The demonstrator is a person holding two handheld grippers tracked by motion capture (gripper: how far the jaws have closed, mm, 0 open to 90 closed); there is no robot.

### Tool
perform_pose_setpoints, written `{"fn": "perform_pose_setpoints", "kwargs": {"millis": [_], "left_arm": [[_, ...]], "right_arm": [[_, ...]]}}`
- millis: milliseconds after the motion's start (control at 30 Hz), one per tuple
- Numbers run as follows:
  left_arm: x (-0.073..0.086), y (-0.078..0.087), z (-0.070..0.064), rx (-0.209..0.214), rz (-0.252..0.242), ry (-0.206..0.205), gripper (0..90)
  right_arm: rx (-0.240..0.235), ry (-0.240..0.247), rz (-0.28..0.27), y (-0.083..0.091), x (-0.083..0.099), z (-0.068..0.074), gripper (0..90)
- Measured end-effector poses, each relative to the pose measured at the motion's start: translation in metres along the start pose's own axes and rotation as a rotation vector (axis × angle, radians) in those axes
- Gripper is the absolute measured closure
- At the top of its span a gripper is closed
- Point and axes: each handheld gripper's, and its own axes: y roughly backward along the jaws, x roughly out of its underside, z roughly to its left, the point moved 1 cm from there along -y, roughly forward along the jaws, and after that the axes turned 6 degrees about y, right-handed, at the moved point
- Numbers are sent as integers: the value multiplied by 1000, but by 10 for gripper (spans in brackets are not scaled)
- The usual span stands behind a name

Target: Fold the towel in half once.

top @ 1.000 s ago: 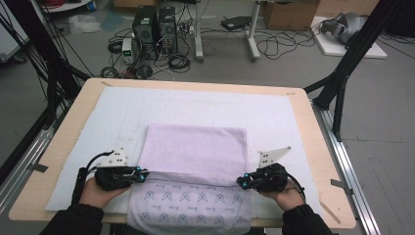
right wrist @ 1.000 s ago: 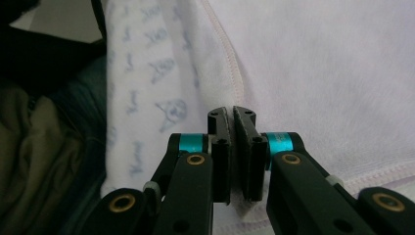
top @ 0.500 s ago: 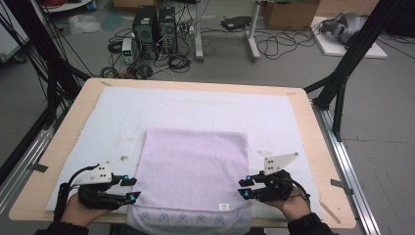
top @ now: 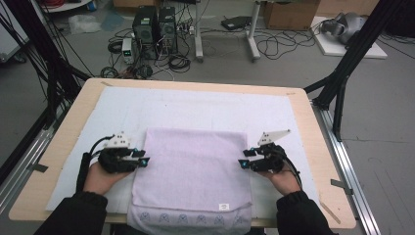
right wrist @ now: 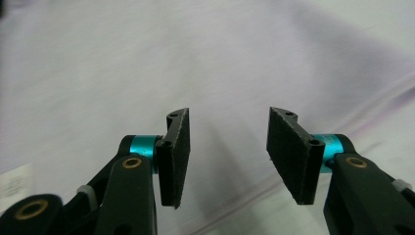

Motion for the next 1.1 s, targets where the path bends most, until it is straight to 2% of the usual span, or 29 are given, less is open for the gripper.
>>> {"fn": "perform_pose_setpoints", "kwargs": {"millis": [67, 167, 233, 267, 300, 367, 400, 433, 467, 533, 567, 600, 633, 667, 700, 767, 833, 900, 933, 1000, 1100], "left_arm": [[-9, -10, 16, -22, 2, 52, 609], [-17, -23, 42, -57, 9, 149, 589], [-18, -29, 49, -84, -7, 164, 566], [-17, -32, 53, -75, -14, 175, 554], [-17, -37, 55, -63, 7, 193, 538], [-17, -47, 55, -57, 40, 177, 510], [-17, -50, 54, -49, 44, 176, 516], [-17, -52, 51, -65, 44, 161, 527], [-18, -53, 51, -79, 42, 153, 570], [-18, -53, 49, -94, 42, 163, 639], [-18, -53, 49, -82, 45, 160, 683], [-18, -54, 47, -73, 45, 160, 746], [-19, -54, 45, -74, 52, 140, 787], [-20, -54, 43, -82, 55, 132, 837], [-21, -54, 42, -92, 57, 122, 849], [-23, -52, 41, -107, 56, 111, 865], [-28, -47, 43, -127, 26, 106, 872], [-39, -43, 44, -144, 16, 97, 874], [-48, -41, 44, -165, 19, 82, 875], [-74, -32, 44, -216, 0, 39, 876], [-121, -9, 46, -274, -71, 10, 876]], "right_arm": [[40, -9, 5, -3, -6, -17, 459], [93, -49, 43, -8, -14, -43, 399], [100, -76, 15, -12, -16, -55, 376], [106, -96, 8, -14, -14, -60, 373], [113, -105, 11, -18, -11, -64, 366], [128, -125, 32, -24, -5, -69, 362], [109, -136, 15, -25, -4, -71, 368], [102, -143, 4, -26, -3, -72, 381], [100, -142, 11, -28, -3, -72, 426], [94, -119, 41, -33, -2, -71, 494], [109, -111, 42, -33, -2, -70, 589], [81, -119, 30, -33, -3, -71, 696], [48, -122, 26, -35, -3, -70, 737], [56, -98, 39, -37, -5, -66, 822], [38, -90, 40, -38, -7, -65, 840], [46, -68, 63, -39, -12, -63, 855], [62, -45, 76, -37, -15, -63, 858], [80, -46, 79, -30, -23, -68, 860], [89, -43, 72, -25, -31, -72, 860], [131, 2, 66, -15, -55, -76, 861], [196, 56, 48, 5, -96, -83, 862]]}}
